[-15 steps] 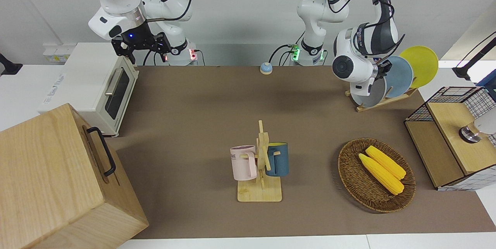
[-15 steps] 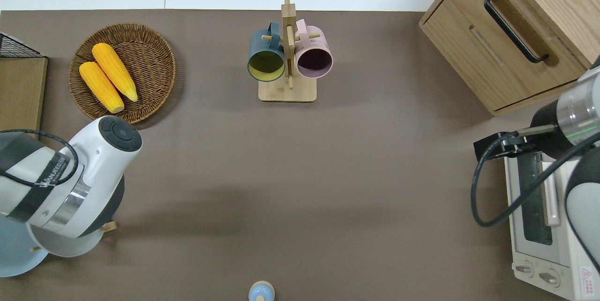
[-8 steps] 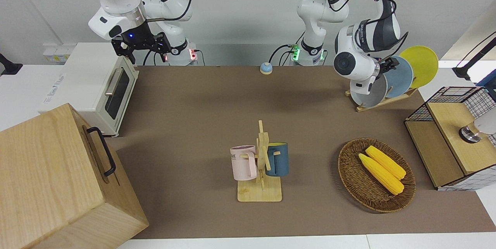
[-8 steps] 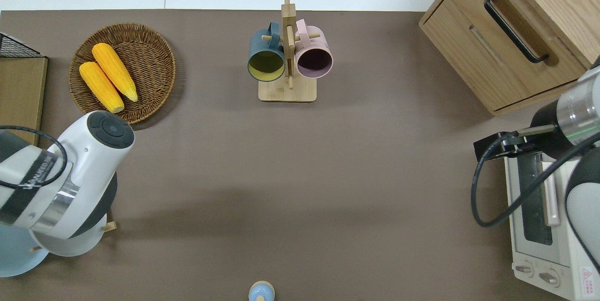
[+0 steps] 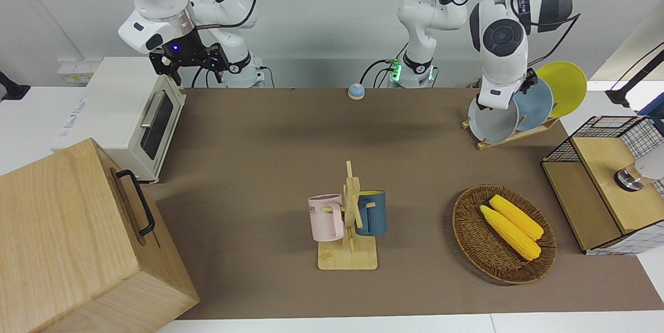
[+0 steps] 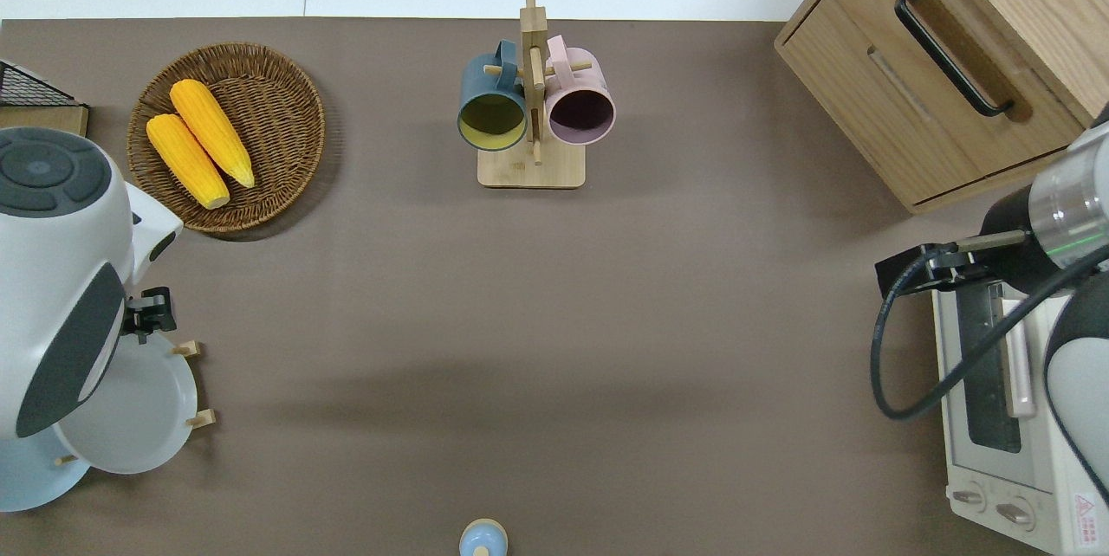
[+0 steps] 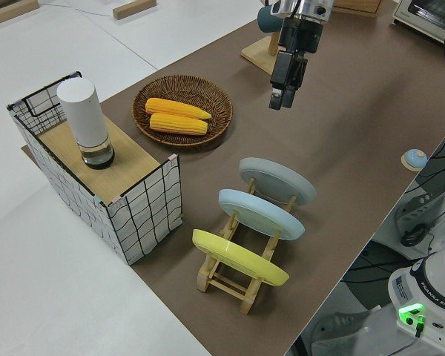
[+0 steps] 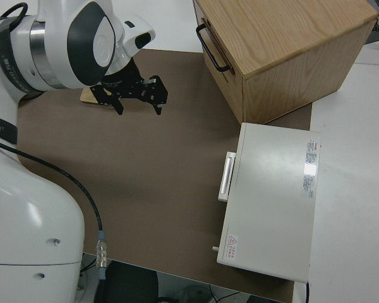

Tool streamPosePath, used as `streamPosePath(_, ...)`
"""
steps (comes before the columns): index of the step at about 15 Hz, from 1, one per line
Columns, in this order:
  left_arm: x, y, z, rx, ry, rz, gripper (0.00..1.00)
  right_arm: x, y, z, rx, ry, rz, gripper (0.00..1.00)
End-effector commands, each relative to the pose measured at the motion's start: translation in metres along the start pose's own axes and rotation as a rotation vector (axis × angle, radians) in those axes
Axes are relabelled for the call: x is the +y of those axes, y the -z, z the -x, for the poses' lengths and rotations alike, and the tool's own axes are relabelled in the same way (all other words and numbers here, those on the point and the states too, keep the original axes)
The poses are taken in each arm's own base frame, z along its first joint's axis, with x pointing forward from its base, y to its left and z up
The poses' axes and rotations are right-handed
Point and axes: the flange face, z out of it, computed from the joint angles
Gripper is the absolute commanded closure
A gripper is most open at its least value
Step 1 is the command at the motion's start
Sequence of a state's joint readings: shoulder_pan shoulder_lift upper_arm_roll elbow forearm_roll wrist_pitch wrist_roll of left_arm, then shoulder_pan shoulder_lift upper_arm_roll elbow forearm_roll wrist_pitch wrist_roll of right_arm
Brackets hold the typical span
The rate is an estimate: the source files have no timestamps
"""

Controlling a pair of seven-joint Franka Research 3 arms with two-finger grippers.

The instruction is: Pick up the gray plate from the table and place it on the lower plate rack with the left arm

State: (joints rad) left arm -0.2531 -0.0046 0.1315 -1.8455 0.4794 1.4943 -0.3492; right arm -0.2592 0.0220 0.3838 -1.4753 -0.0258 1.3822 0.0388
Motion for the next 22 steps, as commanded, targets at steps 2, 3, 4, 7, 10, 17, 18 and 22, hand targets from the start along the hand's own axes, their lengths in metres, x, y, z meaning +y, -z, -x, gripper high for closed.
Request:
streamPosePath(2,-0.006,0.035,-0.006,0.011,-0.067,0.252,0.00,0.002,0.003,0.002,-0.003,-0.015,0.005,0.017)
streamPosePath(3,-0.008,0.037,-0.006,0.002,-0.076,0.318,0.00,0.002,0.003,0.002,-0.001,-0.015,0.005,0.017)
streamPosePath(4,-0.007,0.045,-0.006,0.012,-0.086,0.381,0.00,0.002,0.003,0.002,-0.001,-0.015,0.005,0.017)
streamPosePath(7,0.000,0.061,-0.012,0.091,-0.104,0.508,0.00,0.003,0.003,0.002,-0.001,-0.016,0.005,0.017)
streamPosePath(10,0.006,0.073,-0.013,0.138,-0.125,0.607,0.00,0.002,0.003,0.002,-0.003,-0.015,0.007,0.017)
streamPosePath(17,0.015,0.087,-0.013,0.215,-0.125,0.648,0.00,0.003,0.003,0.002,-0.001,-0.016,0.005,0.017)
streamPosePath(18,0.015,0.087,-0.013,0.217,-0.132,0.646,0.00,0.002,0.003,0.002,-0.003,-0.015,0.005,0.017)
streamPosePath(22,0.020,0.087,-0.012,0.223,-0.148,0.632,0.00,0.002,0.003,0.002,-0.001,-0.015,0.005,0.017)
